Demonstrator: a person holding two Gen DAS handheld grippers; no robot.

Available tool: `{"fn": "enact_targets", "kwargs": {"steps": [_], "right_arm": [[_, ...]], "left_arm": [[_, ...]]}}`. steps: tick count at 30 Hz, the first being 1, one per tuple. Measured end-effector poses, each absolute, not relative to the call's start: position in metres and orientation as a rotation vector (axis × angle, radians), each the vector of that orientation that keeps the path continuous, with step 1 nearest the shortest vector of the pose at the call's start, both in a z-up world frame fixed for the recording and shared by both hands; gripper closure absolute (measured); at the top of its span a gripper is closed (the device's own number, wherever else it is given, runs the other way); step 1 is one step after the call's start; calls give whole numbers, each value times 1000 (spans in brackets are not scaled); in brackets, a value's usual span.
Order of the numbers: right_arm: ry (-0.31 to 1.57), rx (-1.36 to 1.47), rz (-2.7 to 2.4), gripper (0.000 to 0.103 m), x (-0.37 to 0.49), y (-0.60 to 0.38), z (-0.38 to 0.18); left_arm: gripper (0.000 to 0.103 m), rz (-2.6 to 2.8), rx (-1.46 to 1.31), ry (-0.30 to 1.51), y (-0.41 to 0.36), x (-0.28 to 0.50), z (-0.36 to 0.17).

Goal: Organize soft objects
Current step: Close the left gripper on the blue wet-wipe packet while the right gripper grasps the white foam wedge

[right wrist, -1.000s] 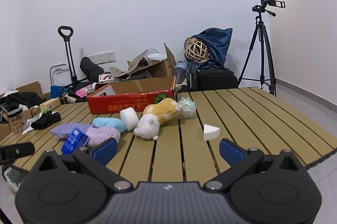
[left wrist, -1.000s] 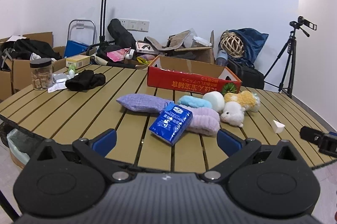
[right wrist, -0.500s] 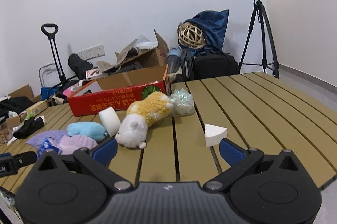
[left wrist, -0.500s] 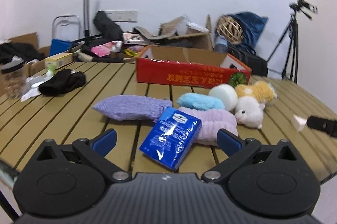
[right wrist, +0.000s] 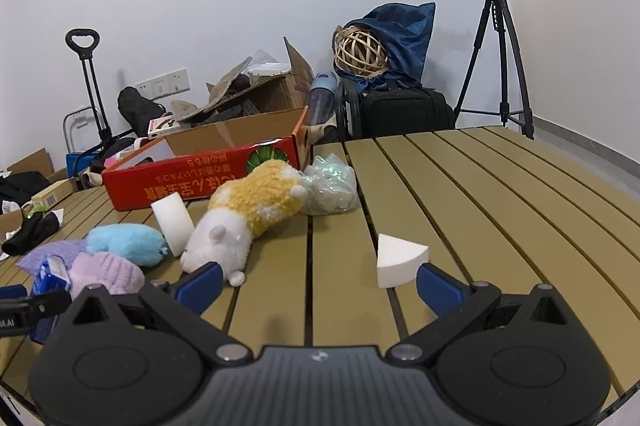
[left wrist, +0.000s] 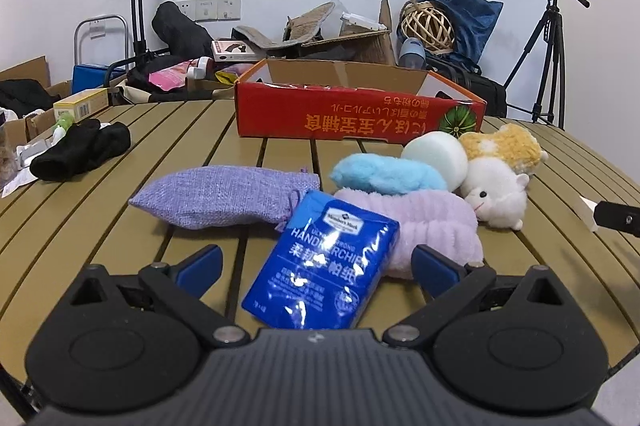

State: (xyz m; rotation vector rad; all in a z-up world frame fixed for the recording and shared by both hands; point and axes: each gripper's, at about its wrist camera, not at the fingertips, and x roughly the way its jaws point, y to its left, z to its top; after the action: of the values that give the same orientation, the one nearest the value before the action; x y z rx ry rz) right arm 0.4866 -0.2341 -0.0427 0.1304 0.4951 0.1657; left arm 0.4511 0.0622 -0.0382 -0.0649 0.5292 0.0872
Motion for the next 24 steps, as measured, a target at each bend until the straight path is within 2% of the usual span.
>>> {"fn": "enact_targets", "kwargs": {"steps": [4,6,8,11,18,24], "right_arm": [[495,133,160,0,489,-237,-45],[496,142,156,0,491,-240,-46],[496,151,159,1,493,-242,-46],[495,151,156,1,493,-243,-45],[510,116,105,3,503,-247,-43],[549,93,46,16,522,-251,-47]], "left_arm": [[9,72,-88,550,67,456,-42],[16,61,-95,555,68,457,-43],[32,41,-102,558,68,457,-43],[37,19,-100,548,66,455,-43],[39,61,-119,509,68,446,-34],[39,115,-176,453,79,438,-18]]}}
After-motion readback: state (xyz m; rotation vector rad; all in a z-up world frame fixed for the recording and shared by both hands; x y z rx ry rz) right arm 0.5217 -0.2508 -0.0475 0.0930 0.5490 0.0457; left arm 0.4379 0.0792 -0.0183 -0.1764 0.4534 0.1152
